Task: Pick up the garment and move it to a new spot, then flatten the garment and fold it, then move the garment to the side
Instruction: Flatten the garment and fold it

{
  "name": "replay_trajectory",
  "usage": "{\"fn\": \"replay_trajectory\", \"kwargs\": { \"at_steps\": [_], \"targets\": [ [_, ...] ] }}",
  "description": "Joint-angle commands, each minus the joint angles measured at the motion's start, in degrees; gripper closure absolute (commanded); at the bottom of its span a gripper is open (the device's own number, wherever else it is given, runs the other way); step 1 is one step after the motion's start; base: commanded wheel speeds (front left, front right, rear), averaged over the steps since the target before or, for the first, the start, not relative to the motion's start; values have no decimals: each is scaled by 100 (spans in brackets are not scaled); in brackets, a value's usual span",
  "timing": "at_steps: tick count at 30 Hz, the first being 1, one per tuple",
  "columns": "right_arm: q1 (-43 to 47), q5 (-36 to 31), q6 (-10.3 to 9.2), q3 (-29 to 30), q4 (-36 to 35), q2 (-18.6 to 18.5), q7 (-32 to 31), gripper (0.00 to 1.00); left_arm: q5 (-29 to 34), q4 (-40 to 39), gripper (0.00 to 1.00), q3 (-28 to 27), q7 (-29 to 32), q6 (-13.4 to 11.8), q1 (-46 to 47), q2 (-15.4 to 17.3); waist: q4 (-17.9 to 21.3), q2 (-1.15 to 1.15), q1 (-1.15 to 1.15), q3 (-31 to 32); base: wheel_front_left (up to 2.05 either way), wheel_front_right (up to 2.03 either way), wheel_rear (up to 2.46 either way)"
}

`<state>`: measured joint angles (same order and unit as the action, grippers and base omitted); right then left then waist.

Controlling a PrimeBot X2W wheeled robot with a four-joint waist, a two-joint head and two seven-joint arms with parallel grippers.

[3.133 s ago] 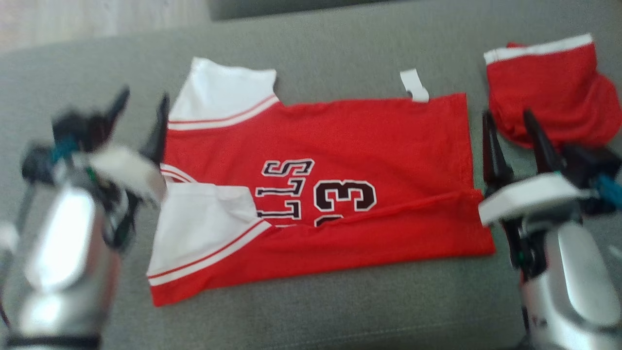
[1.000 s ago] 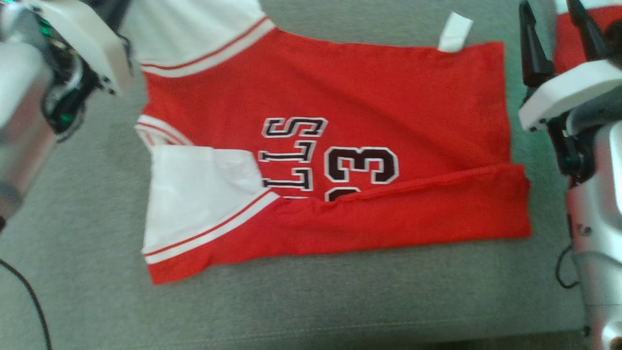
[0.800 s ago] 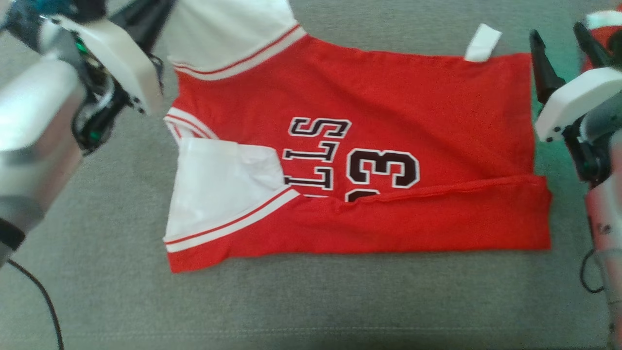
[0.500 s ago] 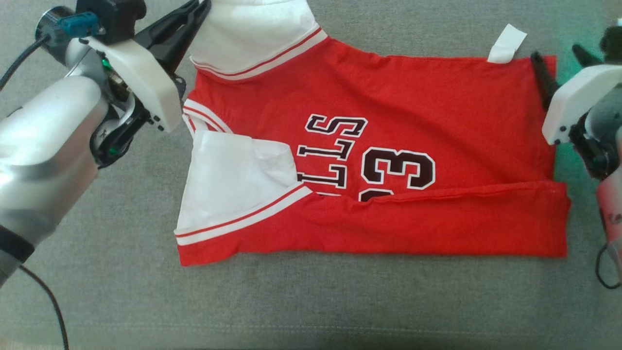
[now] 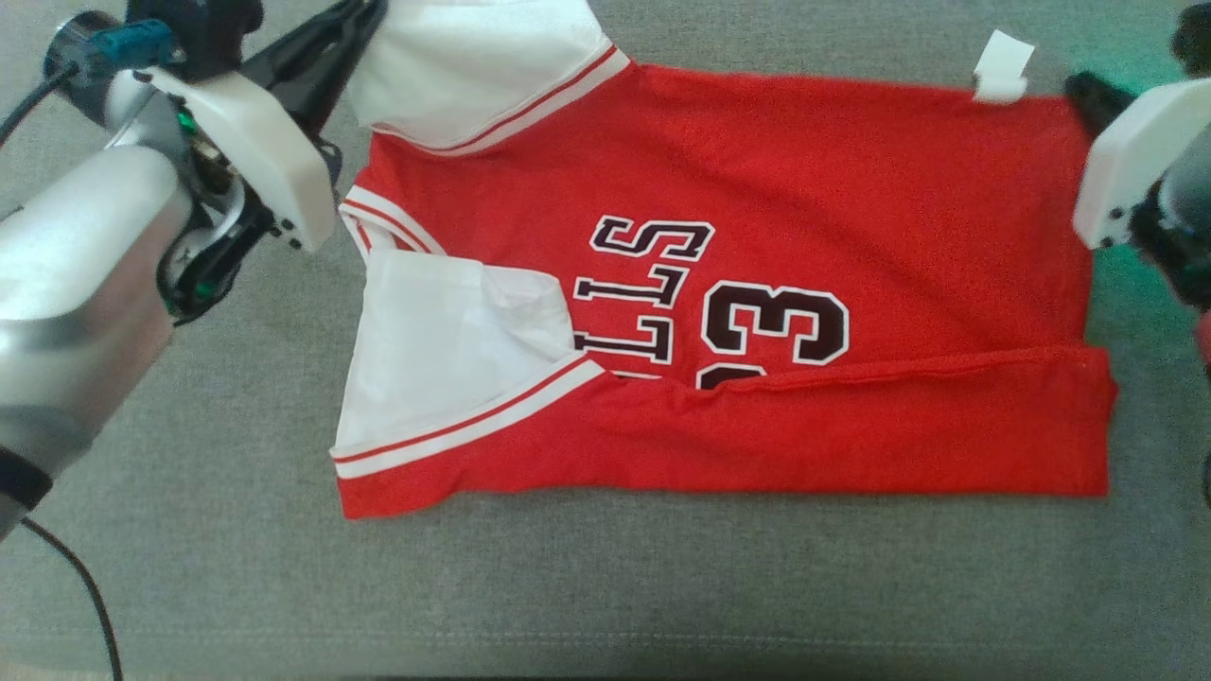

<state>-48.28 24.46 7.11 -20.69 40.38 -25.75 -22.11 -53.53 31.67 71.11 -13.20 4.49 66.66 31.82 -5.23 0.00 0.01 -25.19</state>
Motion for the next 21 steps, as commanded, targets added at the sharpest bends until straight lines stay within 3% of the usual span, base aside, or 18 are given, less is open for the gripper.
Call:
{"fn": "replay_trajectory", "kwargs": {
  "at_steps": [1,11,16,21],
  "targets": [
    [-158,60,37,-57,-144,-193,200,100,-11,38,100,-338,-53,-63,280,269,22,0,-1,-13,0,0,0],
    [-987,123,37,-110,-162,-159,1300,100,246,601,100,-914,-174,-222,703,187,149,0,-1,-171,0,0,0],
    [-1433,124,37,-205,-55,-17,1800,100,716,575,100,-1709,-178,-360,969,133,215,0,-1,-295,0,0,0],
    [-1762,98,37,-186,212,109,2221,100,1182,551,100,-2298,-178,-334,955,64,250,0,-1,-357,0,0,0]
  ]
}}
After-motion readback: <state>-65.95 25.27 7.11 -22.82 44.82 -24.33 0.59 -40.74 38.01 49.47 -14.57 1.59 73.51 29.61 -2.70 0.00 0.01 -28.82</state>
